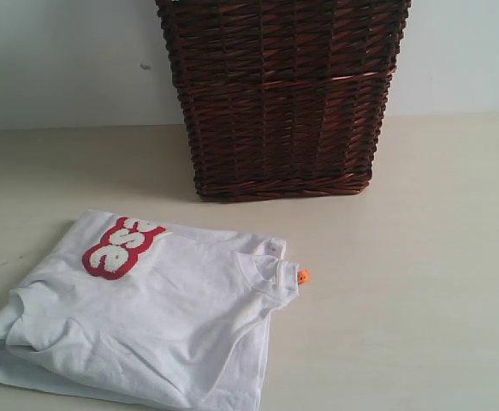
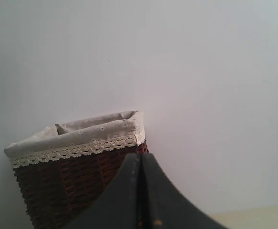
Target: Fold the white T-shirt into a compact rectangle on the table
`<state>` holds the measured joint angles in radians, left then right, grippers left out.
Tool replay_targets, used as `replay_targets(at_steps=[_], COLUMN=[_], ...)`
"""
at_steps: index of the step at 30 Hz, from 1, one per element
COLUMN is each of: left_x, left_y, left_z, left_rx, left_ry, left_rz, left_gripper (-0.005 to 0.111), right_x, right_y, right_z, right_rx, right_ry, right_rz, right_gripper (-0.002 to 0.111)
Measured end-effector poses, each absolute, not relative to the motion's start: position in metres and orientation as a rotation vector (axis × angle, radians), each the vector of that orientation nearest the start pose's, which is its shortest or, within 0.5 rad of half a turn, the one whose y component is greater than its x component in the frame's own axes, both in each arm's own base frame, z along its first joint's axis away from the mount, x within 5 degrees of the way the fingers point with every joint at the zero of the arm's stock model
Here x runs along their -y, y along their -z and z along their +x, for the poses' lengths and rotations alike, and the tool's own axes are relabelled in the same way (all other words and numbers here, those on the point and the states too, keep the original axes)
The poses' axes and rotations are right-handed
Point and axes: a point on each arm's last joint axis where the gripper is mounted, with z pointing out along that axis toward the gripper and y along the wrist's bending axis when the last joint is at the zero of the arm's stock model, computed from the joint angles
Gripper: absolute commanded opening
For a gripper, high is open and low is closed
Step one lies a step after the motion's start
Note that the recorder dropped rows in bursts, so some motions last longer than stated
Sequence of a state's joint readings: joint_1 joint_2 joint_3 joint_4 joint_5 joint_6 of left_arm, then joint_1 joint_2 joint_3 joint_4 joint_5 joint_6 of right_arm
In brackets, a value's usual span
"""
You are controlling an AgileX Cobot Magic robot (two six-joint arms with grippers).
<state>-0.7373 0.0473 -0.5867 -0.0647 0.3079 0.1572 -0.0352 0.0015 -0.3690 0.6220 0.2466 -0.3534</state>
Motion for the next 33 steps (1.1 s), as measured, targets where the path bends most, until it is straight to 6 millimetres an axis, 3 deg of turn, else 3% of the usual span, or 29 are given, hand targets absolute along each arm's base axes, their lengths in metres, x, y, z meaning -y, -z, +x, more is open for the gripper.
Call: replay_targets(at_steps=[17,23,33], left_x=[-0.001,0.004,0.007], left_y=[-0.367,-0.341,-0.275], left_z=[-0.003,0.004,0.041], left_rx=[-1.161,-1.197,-1.325], left_ry=[0.564,0.474,0.308], left_rz=[0.533,0.488,-0.021], left_gripper=[0.0,0.0,0.0], right_x=[-0.012,-0.012,-0.012], right_y=[-0.314,-0.314,-0.314], right_z=[0.021,0.021,0.021], right_rx=[-1.324,-1.324,-1.324], right_ry=[-0.28,-0.28,-0.28], right_rz=[0.07,0.07,0.07], right_gripper=[0.0,0.0,0.0])
